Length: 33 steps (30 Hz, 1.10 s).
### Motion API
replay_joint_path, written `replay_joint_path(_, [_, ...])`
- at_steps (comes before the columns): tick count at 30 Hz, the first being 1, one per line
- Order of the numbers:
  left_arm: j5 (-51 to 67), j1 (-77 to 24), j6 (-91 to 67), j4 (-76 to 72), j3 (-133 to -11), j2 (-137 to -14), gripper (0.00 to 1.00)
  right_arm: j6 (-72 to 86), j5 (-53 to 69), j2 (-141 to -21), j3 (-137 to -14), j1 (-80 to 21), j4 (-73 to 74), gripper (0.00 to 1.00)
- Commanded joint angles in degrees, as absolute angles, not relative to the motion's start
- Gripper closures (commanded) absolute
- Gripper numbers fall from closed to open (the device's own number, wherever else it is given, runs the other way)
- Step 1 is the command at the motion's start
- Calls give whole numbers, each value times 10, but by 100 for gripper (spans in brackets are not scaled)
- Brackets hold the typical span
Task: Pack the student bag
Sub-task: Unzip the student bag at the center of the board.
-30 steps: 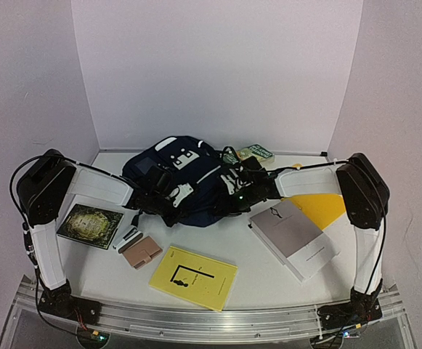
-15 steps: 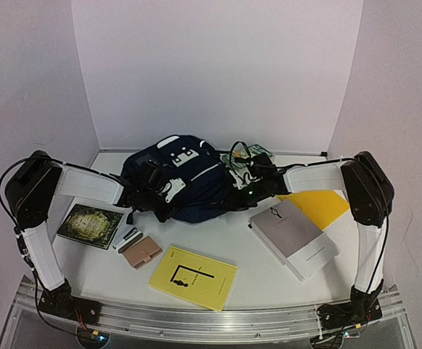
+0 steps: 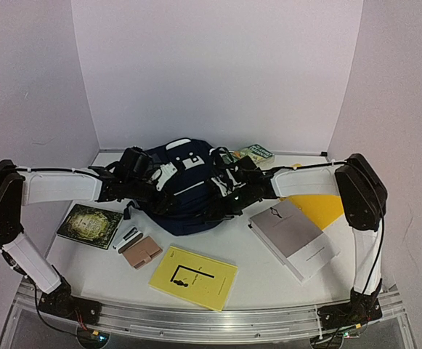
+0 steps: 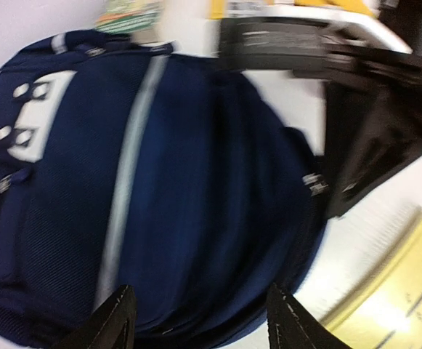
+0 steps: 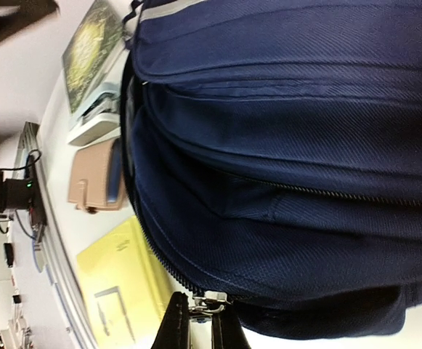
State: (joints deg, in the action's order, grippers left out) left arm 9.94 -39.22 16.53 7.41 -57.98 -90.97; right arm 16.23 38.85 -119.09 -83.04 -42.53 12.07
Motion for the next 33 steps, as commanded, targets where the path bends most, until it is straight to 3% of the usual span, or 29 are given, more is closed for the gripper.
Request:
replay_joint_path(1, [135,-411,170,52,-589,-952,37,179,419,-1195,-859,-428,115,100])
replay_joint_path(6, [144,-422,175,73,-630,-1018,37,178,408,-1188,-858,-427,116,100])
replay_joint_path(8, [151,-424,175,83,-639,-1038,43,177,404,-1186,-856,-426,116,100])
replay_joint_path(11, [135,-424,170,98,-641,-1046,86,174,401,-1180,-848,-415,116,100])
replay_joint_path(12, [119,-424,168,97,-632,-1040,96,172,398,-1178,-842,-407,117,100])
replay_joint_path(13, [104,-423,167,93,-620,-1032,99,169,395,-1175,-836,-398,117,100])
replay_joint_path(20, [17,-409,163,109,-568,-972,100,122,359,-1166,-794,-309,139,100])
replay_joint_path(28, [-40,-367,159,103,-525,-919,100,87,339,-1198,-831,-266,163,100])
replay_joint_path(30, [-36,-367,156,99,-525,-911,94,98,366,-1203,-841,-277,164,100])
replay_joint_path(33, [-3,-380,153,90,-531,-901,75,110,409,-1203,-844,-309,164,100])
